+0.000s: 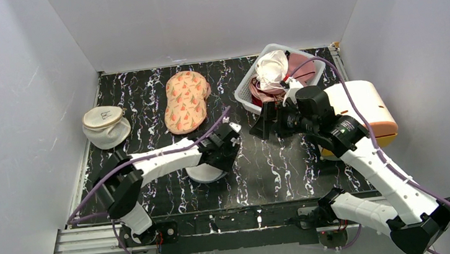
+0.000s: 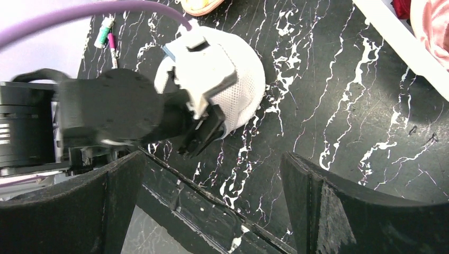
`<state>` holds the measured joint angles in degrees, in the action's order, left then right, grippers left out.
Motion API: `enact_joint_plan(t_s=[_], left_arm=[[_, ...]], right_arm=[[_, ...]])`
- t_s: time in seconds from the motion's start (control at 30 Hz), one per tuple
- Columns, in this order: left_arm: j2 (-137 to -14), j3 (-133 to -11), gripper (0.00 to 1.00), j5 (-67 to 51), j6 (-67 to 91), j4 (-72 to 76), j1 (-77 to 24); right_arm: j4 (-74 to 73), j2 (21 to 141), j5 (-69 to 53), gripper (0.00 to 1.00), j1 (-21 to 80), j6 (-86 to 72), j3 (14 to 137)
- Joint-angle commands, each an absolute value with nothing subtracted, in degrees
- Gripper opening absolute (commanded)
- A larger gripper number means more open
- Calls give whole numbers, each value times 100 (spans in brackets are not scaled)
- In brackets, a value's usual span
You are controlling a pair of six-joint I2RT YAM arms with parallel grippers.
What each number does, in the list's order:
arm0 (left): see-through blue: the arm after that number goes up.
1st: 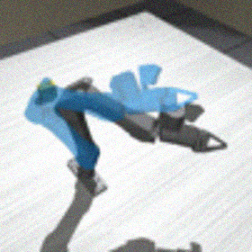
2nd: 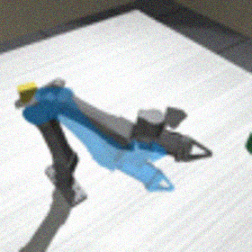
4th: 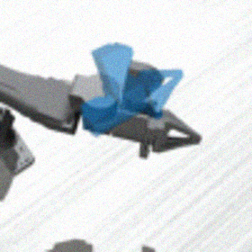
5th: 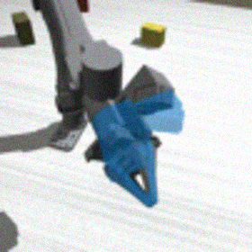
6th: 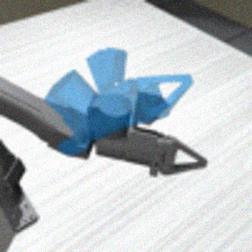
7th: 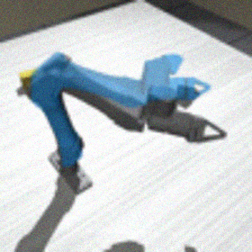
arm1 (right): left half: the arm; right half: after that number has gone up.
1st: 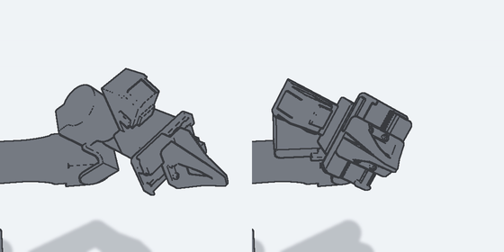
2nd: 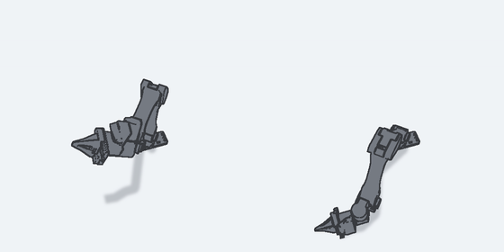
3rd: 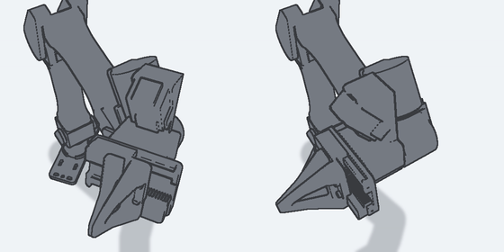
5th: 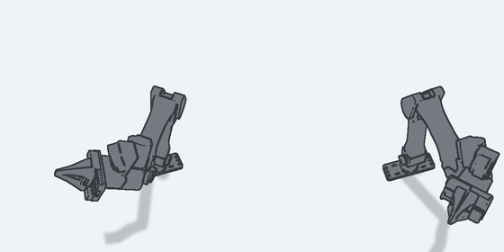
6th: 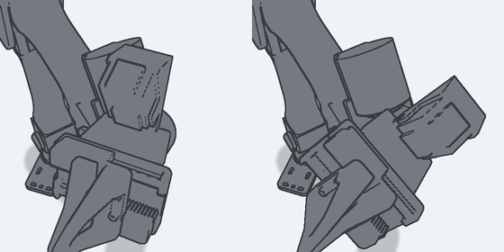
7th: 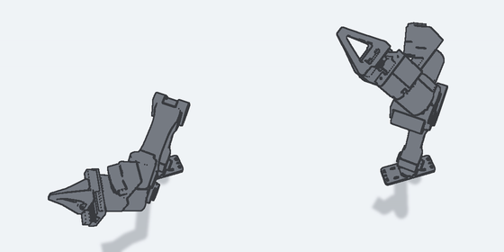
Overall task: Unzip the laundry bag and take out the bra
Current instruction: Close the laundry bag at the center of the board, then reset both arms
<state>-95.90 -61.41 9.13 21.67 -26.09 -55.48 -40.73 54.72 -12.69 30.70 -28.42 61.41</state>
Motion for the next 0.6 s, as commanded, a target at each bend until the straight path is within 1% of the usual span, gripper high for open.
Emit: enact_joint_plan(t_s=[0.0, 0.07, 0.2, 0.27, 0.37, 0.47, 0.57], left_arm=[[-8580, -6078, 53, 924, 2141, -2814, -5564], [-8208, -6073, 60, 897, 2079, -2896, -5567], [-7548, -6160, 77, 763, 2041, -2964, -5431], [-7252, -6236, 84, 427, 2023, -2926, -5116], [-6875, -6545, 97, -316, 1949, -2911, -4228], [-6666, -7337, 98, -419, 1675, -3185, -3357], [-6714, -8956, 98, 195, 1513, -3683, -2966]], right_arm=[[-3922, 5405, -1160, 98, 3059, -2760, 6380], [-3899, 5442, -1169, 98, 3054, -2745, 6385], [-3911, 5490, -1119, 98, 3057, -2687, 6434], [-3999, 5500, -982, 98, 3061, -2623, 6509], [-4228, 5493, -632, 98, 3055, -2520, 6768], [-4537, 5529, -148, 98, 3057, -2397, 7329], [-4853, 5622, 362, 98, 3059, -2258, 8133]])
